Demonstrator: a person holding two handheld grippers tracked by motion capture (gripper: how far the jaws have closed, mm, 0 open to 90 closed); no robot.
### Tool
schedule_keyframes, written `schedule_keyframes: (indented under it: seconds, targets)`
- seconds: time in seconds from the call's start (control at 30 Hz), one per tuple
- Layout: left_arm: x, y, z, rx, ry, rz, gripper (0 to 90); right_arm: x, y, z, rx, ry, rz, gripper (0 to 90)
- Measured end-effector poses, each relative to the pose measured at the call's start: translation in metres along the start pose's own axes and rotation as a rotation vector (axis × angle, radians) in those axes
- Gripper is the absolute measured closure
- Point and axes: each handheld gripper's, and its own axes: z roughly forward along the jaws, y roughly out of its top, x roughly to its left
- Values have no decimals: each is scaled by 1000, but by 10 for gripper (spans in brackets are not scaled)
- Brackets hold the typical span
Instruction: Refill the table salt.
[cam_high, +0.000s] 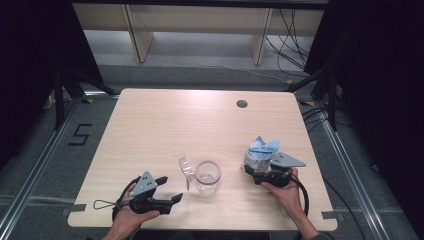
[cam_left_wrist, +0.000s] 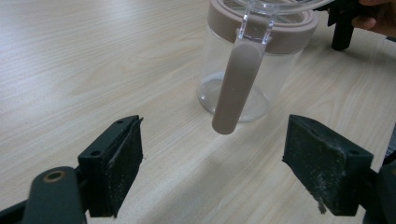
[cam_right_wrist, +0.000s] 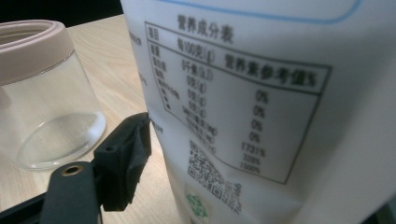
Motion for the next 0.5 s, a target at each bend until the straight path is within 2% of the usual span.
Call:
schedule_keyframes:
  seconds: [0.07, 0.13, 0.27, 0.37, 0.4, 0.43, 0.5]
  targets:
    - [0, 0, 0, 1, -3, 7, 192, 1, 1, -1, 18, 0, 3, 276]
    - [0, 0, 0, 1, -2, 1, 192, -1, 1, 0, 11, -2, -16, 287]
    - [-1, 0, 1, 3, 3, 2, 193, -1, 1, 0, 10, 5, -22, 326]
    - [0, 0, 0, 4, 0, 14, 193, 0, 1, -1, 22, 9, 3, 345]
    - [-1, 0, 1, 4, 1, 1, 193, 0, 1, -1, 22, 9, 3, 345]
    - [-1, 0, 1, 4, 1, 1, 193, -1, 1, 0, 7, 7, -7, 348]
    - [-1, 0, 1, 6, 2, 13, 194, -2, 1, 1, 11, 18, -14, 357]
